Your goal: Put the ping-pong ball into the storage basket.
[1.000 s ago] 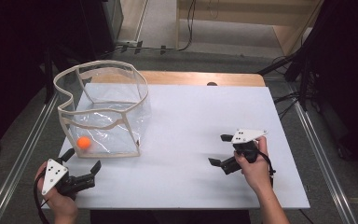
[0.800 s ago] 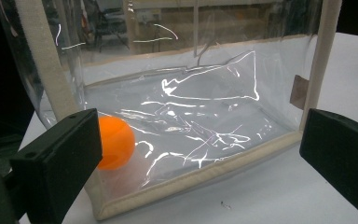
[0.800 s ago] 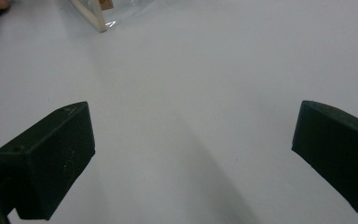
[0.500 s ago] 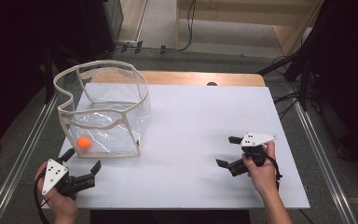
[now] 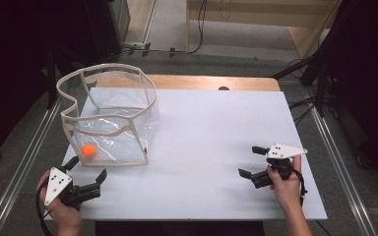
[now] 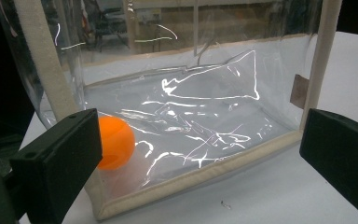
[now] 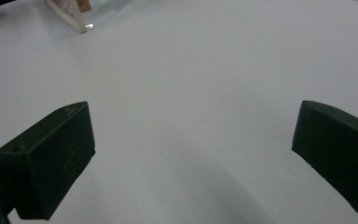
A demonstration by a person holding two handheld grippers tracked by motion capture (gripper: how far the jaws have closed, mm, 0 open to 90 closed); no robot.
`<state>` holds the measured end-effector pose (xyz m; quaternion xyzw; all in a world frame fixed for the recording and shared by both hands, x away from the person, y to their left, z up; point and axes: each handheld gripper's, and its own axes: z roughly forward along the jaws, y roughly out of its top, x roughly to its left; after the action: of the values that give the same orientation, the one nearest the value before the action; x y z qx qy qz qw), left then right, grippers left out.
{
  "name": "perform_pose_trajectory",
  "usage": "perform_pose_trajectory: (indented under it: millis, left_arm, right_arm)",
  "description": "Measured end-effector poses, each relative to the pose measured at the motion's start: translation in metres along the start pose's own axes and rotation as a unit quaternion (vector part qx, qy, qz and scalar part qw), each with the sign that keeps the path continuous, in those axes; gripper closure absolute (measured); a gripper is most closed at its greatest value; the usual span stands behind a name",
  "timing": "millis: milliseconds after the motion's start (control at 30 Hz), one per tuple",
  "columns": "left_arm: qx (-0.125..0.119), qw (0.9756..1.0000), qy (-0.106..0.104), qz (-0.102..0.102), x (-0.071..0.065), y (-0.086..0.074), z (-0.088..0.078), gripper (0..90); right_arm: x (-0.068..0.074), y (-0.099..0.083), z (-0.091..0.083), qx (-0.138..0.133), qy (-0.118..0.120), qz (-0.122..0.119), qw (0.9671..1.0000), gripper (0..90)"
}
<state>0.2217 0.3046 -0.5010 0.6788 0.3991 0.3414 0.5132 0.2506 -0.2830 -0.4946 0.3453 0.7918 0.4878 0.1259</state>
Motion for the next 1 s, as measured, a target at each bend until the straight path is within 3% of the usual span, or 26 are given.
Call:
perform_pose_trajectory:
  millis: [200, 1000]
  left_arm:
    - [-0.002, 1.0, 0.0, -0.002, 0.0, 0.0, 0.0, 0.0]
    - [0.001, 1.0, 0.002, 0.002, 0.0, 0.0, 0.0, 0.0]
  right_arm:
    - [-0.006, -0.009, -0.008, -0.014, -0.009, 0.016, 0.9997, 0.0]
    - [-0.011, -0.036, -0.041, -0.049, -0.034, 0.036, 0.9976, 0.0]
